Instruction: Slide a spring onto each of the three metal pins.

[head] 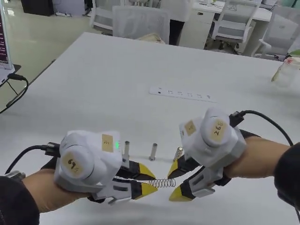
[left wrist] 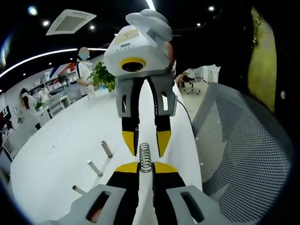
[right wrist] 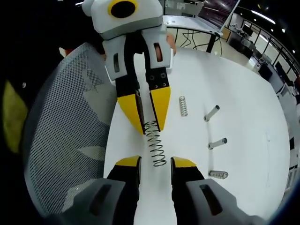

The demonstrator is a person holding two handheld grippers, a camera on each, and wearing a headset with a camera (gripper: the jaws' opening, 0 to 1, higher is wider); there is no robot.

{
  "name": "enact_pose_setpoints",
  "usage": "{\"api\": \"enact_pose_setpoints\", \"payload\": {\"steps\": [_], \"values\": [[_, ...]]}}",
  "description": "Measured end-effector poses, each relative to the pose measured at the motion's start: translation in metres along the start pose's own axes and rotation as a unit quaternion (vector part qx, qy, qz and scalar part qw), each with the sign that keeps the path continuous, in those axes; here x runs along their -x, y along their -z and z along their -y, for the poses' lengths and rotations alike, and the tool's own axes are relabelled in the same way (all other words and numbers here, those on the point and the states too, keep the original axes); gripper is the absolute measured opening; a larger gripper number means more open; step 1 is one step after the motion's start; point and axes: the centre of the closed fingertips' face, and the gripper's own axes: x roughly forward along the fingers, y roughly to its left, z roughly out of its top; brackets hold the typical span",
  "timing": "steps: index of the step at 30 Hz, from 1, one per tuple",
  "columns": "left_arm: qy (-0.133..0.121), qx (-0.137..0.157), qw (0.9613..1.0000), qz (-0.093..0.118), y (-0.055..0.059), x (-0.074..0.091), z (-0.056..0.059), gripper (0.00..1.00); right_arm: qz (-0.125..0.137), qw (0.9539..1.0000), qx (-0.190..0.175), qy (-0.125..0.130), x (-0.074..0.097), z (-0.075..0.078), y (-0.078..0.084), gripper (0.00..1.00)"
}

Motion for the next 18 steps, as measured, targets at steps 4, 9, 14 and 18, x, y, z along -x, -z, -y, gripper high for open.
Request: {"api": "enact_pose_setpoints", "payload": {"steps": [4,9,14,18], "values": [[-0.001,0.008,0.9999,0.013,-0.0049,0.0022,-0.0006,0.02,0.011,0.9999,-0.005,-0.003,-0.0012,-0.0010,-0.0014,0.21],[-0.001,0.017,0.9996,0.025,-0.0092,0.0026,-0.0007,0.02,0.030,0.9995,-0.012,-0.001,0.0005,-0.0011,-0.0044,0.16],[0.002,0.019,0.9994,0.029,-0.0099,0.0015,0.0005,0.02,0.034,0.9993,-0.014,0.004,0.0028,-0.0001,-0.0047,0.10],[0.000,0.022,0.9992,0.033,-0.0107,0.0013,-0.0007,0.02,0.040,0.9991,-0.015,0.009,0.0065,0.0012,-0.0060,0.10]]}}
